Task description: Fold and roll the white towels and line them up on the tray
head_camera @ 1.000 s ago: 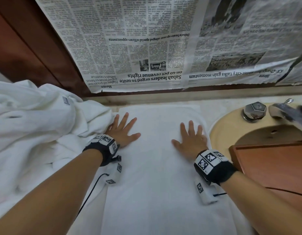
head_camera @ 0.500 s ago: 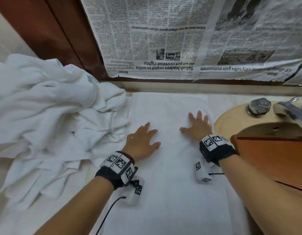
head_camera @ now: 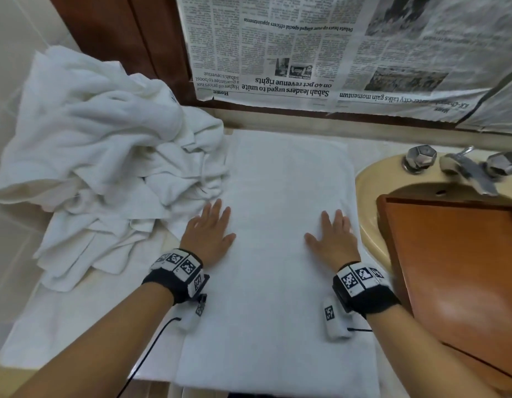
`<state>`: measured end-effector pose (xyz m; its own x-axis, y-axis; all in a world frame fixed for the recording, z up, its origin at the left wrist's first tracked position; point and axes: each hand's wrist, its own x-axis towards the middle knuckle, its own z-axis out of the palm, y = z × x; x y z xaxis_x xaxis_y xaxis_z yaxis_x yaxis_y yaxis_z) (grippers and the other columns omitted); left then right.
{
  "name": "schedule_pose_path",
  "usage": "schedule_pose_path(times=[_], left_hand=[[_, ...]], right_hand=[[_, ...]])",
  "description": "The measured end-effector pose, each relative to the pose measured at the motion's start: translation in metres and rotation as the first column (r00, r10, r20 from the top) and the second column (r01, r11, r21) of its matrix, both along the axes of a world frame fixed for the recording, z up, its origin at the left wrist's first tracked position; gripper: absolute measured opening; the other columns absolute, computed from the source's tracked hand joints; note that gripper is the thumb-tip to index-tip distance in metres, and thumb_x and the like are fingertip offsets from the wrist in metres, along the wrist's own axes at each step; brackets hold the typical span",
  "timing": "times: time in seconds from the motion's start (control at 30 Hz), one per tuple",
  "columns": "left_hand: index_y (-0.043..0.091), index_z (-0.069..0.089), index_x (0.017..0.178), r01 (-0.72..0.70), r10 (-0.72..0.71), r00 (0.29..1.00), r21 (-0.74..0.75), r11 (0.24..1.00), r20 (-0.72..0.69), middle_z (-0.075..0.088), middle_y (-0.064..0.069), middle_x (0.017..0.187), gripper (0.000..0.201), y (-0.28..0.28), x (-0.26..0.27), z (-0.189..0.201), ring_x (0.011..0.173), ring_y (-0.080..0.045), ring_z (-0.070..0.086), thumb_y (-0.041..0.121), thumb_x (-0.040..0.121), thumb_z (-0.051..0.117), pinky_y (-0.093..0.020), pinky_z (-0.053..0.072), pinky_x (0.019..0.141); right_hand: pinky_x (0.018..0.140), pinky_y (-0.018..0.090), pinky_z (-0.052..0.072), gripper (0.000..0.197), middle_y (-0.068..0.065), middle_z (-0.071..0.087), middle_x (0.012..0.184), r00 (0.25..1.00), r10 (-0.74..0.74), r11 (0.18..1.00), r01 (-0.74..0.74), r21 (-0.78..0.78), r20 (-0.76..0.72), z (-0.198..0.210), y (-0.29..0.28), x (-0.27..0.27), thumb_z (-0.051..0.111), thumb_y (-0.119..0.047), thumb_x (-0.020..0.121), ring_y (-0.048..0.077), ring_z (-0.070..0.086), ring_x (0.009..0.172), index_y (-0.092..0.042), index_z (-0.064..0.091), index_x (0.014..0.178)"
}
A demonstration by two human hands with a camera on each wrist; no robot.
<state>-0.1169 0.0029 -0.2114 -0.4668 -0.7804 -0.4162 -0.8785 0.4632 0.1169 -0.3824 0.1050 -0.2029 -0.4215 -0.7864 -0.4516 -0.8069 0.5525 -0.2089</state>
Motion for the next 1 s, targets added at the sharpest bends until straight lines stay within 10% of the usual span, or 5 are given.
schedule_pose_path(times=[0.5,0.67,1.0], left_hand=[[0.022,-0.007,0.154,0.067,-0.067,0.996,0.012,0.998,-0.054,-0.023,0.0,0.159,0.075,0.074,0.028,0.003,0.148,-0.019,-0.014,0.059,0.097,0.025,-0.042,0.004,0.119],[0.033,-0.013,0.152,0.218,-0.216,0.974,0.02,0.976,-0.066,-0.034,0.01,0.152,0.086,0.104,0.045,-0.01,0.145,-0.012,-0.022,0.077,0.08,0.0,-0.039,0.003,0.119],[0.04,0.002,0.152,0.087,-0.074,0.98,0.067,0.994,-0.185,-0.021,0.02,0.156,0.091,0.11,0.052,-0.003,0.144,-0.004,-0.018,0.077,0.07,0.008,-0.038,0.004,0.118]], right_hand=[[0.118,0.044,0.003,0.072,0.004,-0.023,0.159,0.998,0.063,0.997,-0.062,0.048,-0.03,-0.005,0.114,0.047,0.024,-0.057,0.099,0.027,-0.017,0.147,-0.025,-0.011,0.153],[0.119,0.043,0.002,0.074,0.001,-0.028,0.157,0.994,0.103,0.994,-0.101,0.036,-0.047,-0.011,0.141,0.057,0.024,-0.059,0.097,0.026,-0.02,0.146,-0.027,-0.015,0.152],[0.112,0.036,0.026,0.064,-0.001,0.007,0.161,0.995,0.088,0.994,-0.09,-0.062,-0.046,0.01,0.137,0.057,0.044,-0.046,0.095,0.023,0.012,0.145,-0.027,0.021,0.151]])
